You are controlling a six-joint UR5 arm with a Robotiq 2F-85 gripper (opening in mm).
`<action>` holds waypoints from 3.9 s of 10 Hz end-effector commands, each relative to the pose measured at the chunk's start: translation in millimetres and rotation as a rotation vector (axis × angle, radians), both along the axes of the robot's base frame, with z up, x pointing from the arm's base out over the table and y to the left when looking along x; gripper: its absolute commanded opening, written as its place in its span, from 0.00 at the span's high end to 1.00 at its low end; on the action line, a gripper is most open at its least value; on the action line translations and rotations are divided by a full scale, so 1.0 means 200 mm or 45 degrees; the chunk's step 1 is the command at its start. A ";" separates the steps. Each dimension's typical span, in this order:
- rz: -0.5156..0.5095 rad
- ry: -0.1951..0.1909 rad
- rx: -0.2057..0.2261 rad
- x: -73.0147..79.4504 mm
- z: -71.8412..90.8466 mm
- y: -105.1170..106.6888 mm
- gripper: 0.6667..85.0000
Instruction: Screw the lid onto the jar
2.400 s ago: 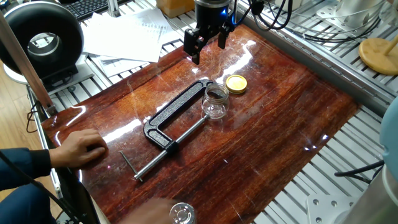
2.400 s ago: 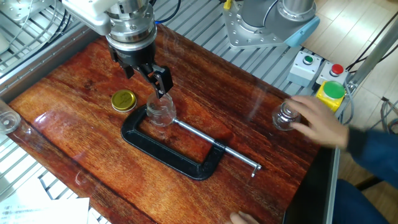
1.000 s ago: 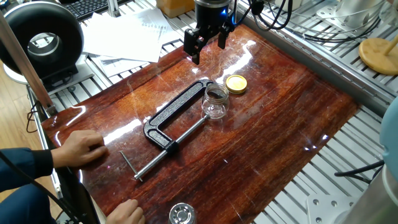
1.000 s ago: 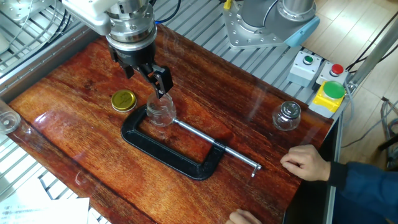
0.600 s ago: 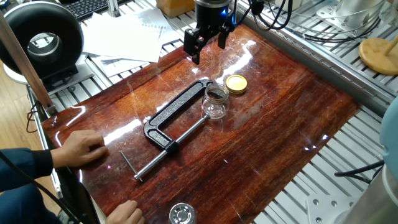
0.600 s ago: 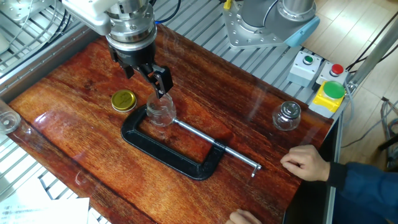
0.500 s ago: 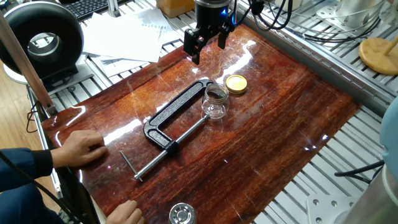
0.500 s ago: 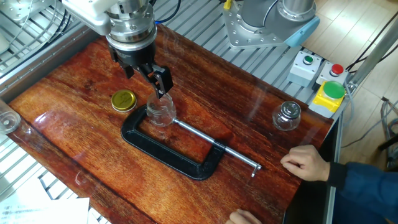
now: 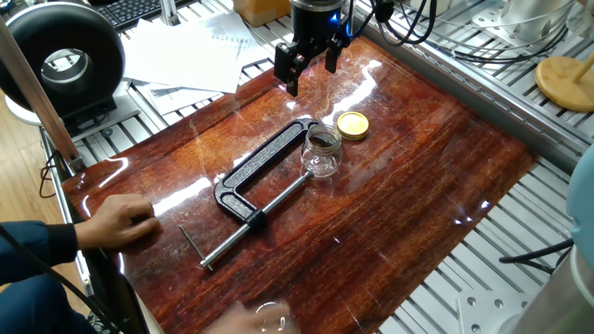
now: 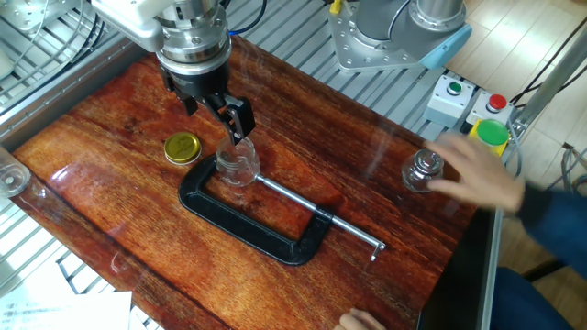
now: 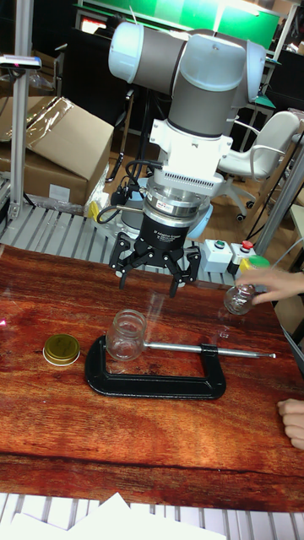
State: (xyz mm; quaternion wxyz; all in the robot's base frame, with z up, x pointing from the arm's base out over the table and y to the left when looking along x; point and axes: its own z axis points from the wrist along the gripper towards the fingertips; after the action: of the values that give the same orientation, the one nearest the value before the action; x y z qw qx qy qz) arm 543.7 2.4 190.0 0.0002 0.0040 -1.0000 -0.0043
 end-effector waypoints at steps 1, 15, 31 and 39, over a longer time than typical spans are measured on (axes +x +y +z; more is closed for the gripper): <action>0.093 0.274 0.056 -0.28 0.03 0.07 1.00; 0.249 0.177 -0.006 -0.21 -0.04 -0.07 1.00; 0.690 0.089 -0.047 -0.03 -0.05 -0.25 1.00; 0.985 0.062 0.019 0.21 -0.33 -0.56 0.99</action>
State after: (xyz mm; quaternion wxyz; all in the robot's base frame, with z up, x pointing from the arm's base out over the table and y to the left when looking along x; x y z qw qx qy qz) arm 583.4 -107.3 135.0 0.0287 0.3614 -0.9320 -0.0046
